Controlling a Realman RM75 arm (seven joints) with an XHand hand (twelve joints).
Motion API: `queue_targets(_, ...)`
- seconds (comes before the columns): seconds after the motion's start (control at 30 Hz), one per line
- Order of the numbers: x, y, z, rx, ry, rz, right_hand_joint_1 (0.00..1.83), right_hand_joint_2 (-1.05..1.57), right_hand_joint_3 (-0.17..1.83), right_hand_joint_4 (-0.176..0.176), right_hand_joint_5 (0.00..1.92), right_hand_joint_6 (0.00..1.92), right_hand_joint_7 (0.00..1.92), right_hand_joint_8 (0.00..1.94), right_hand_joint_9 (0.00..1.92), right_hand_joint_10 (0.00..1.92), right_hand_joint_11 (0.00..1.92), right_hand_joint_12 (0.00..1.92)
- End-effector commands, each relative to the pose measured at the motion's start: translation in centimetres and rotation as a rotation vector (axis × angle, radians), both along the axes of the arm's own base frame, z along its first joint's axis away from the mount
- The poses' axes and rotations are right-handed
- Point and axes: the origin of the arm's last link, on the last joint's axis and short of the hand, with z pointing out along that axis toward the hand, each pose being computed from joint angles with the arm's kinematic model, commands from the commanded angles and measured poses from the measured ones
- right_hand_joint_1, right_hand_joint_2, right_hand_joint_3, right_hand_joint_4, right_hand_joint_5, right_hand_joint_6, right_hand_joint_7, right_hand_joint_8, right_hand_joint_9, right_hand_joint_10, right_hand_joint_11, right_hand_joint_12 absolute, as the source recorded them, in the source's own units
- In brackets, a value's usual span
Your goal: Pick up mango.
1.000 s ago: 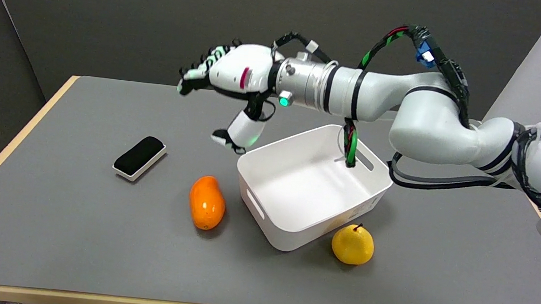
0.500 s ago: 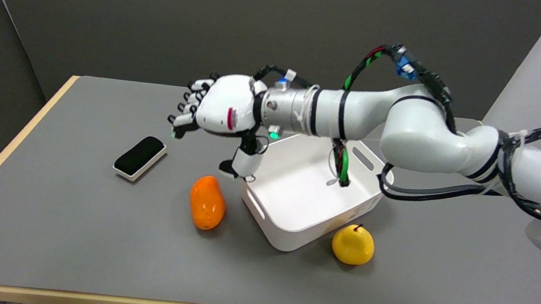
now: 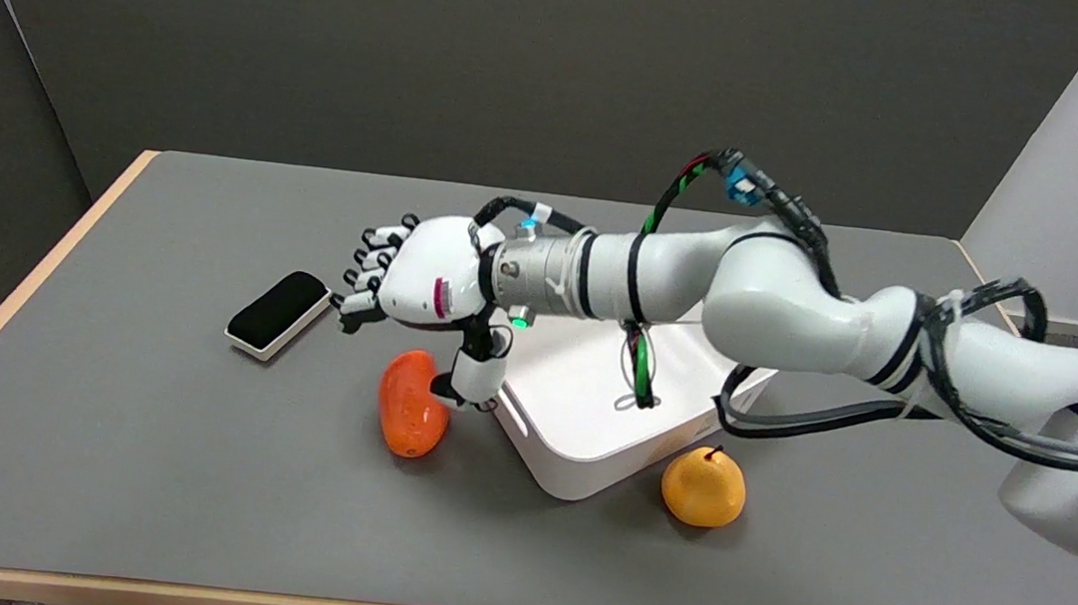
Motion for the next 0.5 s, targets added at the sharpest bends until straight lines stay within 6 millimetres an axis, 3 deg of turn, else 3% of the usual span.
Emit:
queue_targets(0.03,-5.9,-0.6,-0.1,-0.043,0.04,-0.118,0.85,0.56,0.96,0.01,0.23,0.42,0.26,0.33,0.14,0.68,0.0,1.13)
queue_targets(0.27,-7.6,-0.8,0.3,-0.072,0.042,-0.168,0.85,0.56,0.96,0.007,0.22,0.42,0.25,0.32,0.13,0.68,0.0,1.12)
queue_targets(0.5,-7.9,-1.0,0.5,-0.086,0.037,-0.187,0.79,0.57,0.99,0.007,0.2,0.45,0.22,0.37,0.12,0.68,0.01,1.08)
